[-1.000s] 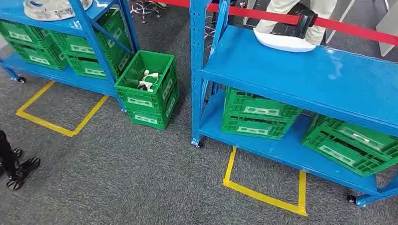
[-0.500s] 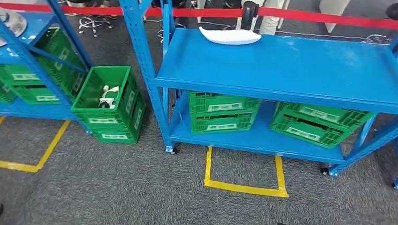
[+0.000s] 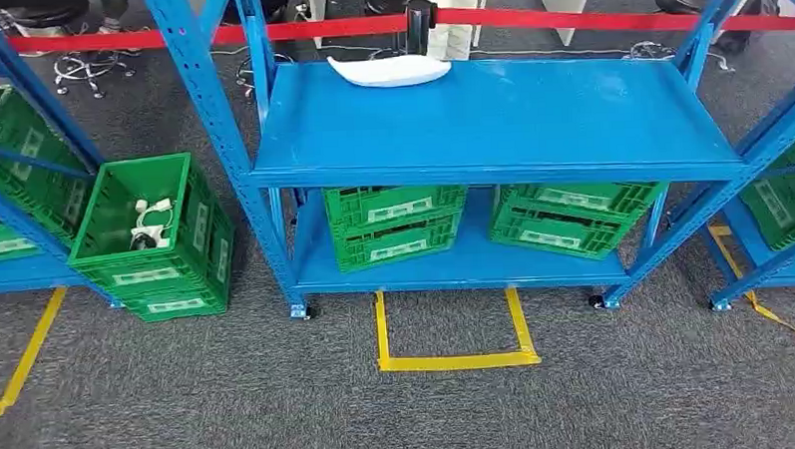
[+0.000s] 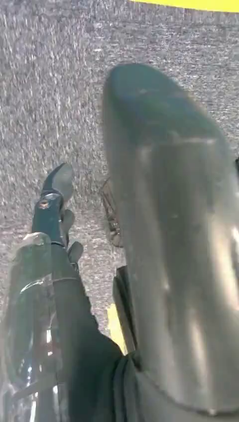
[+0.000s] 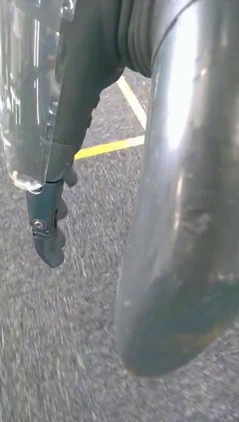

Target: Take the parts from the cabinet and place them on the table.

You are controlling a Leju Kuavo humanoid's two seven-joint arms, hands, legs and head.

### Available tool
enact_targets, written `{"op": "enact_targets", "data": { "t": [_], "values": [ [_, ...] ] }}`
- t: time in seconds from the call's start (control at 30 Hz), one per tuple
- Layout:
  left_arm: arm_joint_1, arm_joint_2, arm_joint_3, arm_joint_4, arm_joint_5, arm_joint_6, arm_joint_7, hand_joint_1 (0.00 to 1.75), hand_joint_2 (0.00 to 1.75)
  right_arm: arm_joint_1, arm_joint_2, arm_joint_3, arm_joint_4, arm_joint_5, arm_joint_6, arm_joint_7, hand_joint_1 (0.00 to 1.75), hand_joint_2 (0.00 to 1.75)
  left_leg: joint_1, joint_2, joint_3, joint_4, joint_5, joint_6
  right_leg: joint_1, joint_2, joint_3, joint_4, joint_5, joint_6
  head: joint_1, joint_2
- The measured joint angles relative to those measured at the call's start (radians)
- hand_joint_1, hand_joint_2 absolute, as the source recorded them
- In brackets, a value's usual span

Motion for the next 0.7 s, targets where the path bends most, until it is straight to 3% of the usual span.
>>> {"op": "enact_targets", "data": {
  "t": [0.03,0.07,0.1,0.13,0.23,0.27,0.3,0.33,0.4,0.43,0.47,0.5,0.57,0.63,0.7],
  "values": [
    [-0.001,-0.001,0.000,0.000,0.000,0.000,0.000,0.00,0.00,0.002,-0.001,0.000,0.000,0.000,0.000,0.000,0.00,0.00,0.000,0.008,0.008,0.000,-0.005,-0.003,0.001,-0.010,0.041,-0.085,0.050,-0.004,0.003,0.000],
    [-0.003,-0.002,0.000,0.000,0.000,0.000,0.000,0.00,0.00,0.002,-0.002,0.001,0.000,0.000,0.000,0.000,0.00,0.00,0.000,0.016,0.015,-0.001,-0.011,-0.007,0.003,-0.038,0.089,-0.188,0.094,-0.013,0.010,0.000],
    [-0.004,-0.002,0.000,0.000,0.000,0.000,0.000,0.00,0.00,0.001,-0.002,0.001,0.000,0.000,0.000,0.000,0.00,0.00,-0.002,0.021,0.015,-0.002,-0.014,-0.011,0.013,-0.072,0.103,-0.200,0.072,-0.020,0.011,0.000],
    [-0.006,-0.003,0.000,0.000,0.000,0.000,0.000,0.00,0.00,-0.003,-0.003,0.003,0.000,0.000,0.000,0.000,0.00,0.00,-0.006,0.025,0.015,0.000,-0.017,-0.018,0.020,-0.074,0.102,-0.209,0.074,-0.030,0.012,0.000],
    [-0.007,-0.004,0.000,0.000,0.001,0.000,-0.001,0.00,0.00,0.001,-0.003,0.006,0.000,0.000,0.000,0.000,0.00,0.00,-0.006,0.046,0.030,-0.010,-0.021,-0.031,0.023,-0.055,0.100,-0.212,0.069,-0.043,0.012,0.000],
    [-0.009,-0.003,0.000,-0.001,0.002,0.000,-0.002,0.00,0.00,0.002,-0.002,0.007,0.000,0.000,-0.001,0.000,0.00,0.00,-0.001,0.027,0.032,-0.005,-0.036,-0.038,0.012,-0.049,0.111,-0.224,0.075,-0.051,0.014,0.000],
    [-0.010,-0.003,0.000,-0.001,0.002,0.000,-0.003,0.00,0.00,0.001,-0.002,0.008,0.000,0.000,-0.001,-0.001,0.00,0.00,0.000,-0.042,0.020,0.031,-0.056,-0.040,0.010,-0.044,0.114,-0.228,0.074,-0.055,0.006,0.000],
    [-0.010,-0.003,0.000,-0.001,0.002,0.000,-0.003,0.00,0.00,-0.004,-0.003,0.008,0.000,0.000,-0.002,-0.001,0.00,0.00,0.000,-0.062,-0.017,0.102,-0.093,-0.040,0.011,-0.039,0.115,-0.228,0.074,-0.059,0.002,0.000],
    [-0.006,-0.003,0.000,0.000,0.003,0.000,-0.002,0.00,0.00,-0.008,-0.002,0.008,0.000,0.000,-0.001,-0.001,0.00,0.00,-0.001,-0.071,-0.105,0.259,-0.150,-0.041,0.013,-0.022,0.118,-0.228,0.069,-0.067,-0.013,0.000],
    [-0.003,-0.003,0.000,0.000,0.003,0.000,-0.001,0.00,0.00,-0.007,-0.001,0.008,0.000,0.000,-0.001,-0.001,0.00,0.00,-0.001,-0.071,-0.137,0.302,-0.152,-0.042,0.015,-0.016,0.122,-0.227,0.066,-0.068,-0.018,0.000],
    [-0.001,-0.002,0.000,0.000,0.003,0.000,0.000,0.00,0.00,-0.005,0.000,0.008,0.000,0.000,-0.001,-0.001,0.00,0.00,-0.001,-0.069,-0.149,0.296,-0.125,-0.041,0.016,-0.009,0.127,-0.227,0.063,-0.068,-0.023,0.000],
    [0.000,-0.002,0.000,0.000,0.003,0.000,0.000,0.00,0.00,-0.004,0.000,0.008,0.000,0.000,-0.001,-0.001,0.00,0.00,-0.001,-0.068,-0.138,0.246,-0.074,-0.039,0.016,-0.004,0.133,-0.226,0.058,-0.065,-0.028,0.000],
    [-0.001,-0.002,0.000,0.000,0.003,0.000,0.000,0.00,0.00,-0.005,0.000,0.008,0.000,0.000,0.000,-0.001,0.00,0.00,0.000,-0.066,-0.079,0.088,0.037,-0.031,0.016,0.004,0.148,-0.223,0.047,-0.058,-0.037,0.000],
    [-0.002,-0.001,0.000,0.000,0.003,0.000,0.000,0.00,0.00,-0.008,0.000,0.008,0.000,0.000,0.002,-0.001,0.00,0.00,-0.004,-0.067,-0.054,0.026,0.030,-0.023,0.020,0.010,0.144,-0.213,0.038,-0.044,-0.041,0.000],
    [-0.001,-0.002,0.000,0.000,0.004,0.000,0.000,0.00,0.00,-0.007,-0.002,0.009,0.000,0.000,0.003,-0.001,0.00,0.00,-0.004,-0.067,-0.057,0.028,0.032,-0.024,0.021,0.010,0.141,-0.212,0.036,-0.055,-0.034,0.000]
  ]
}}
